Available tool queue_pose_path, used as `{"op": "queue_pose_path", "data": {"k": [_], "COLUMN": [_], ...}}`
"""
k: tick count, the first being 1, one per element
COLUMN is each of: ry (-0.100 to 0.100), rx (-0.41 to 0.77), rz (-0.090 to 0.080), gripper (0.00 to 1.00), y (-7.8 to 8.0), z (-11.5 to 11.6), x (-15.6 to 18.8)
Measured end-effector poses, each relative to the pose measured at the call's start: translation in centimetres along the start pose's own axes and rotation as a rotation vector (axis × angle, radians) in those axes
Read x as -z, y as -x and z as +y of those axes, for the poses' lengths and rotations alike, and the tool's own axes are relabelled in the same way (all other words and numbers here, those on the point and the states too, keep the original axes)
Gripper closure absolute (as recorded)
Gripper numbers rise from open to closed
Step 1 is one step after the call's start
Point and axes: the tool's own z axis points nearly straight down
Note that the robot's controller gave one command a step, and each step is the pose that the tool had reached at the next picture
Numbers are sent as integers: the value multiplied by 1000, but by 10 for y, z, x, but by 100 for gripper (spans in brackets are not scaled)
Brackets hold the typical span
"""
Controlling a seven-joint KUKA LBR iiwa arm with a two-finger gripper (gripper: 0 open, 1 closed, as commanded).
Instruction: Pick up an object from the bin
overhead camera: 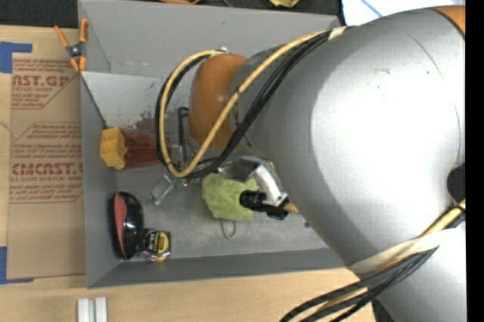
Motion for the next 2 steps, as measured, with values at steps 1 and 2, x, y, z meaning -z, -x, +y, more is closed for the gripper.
{"op": "queue_pose_path", "data": {"k": [1, 2], "ry": [5, -9], "rx": [107, 5], "rz": [-2, 5], "gripper": [0, 0], "y": [4, -10], "z": [7, -15], "x": [61, 79]}}
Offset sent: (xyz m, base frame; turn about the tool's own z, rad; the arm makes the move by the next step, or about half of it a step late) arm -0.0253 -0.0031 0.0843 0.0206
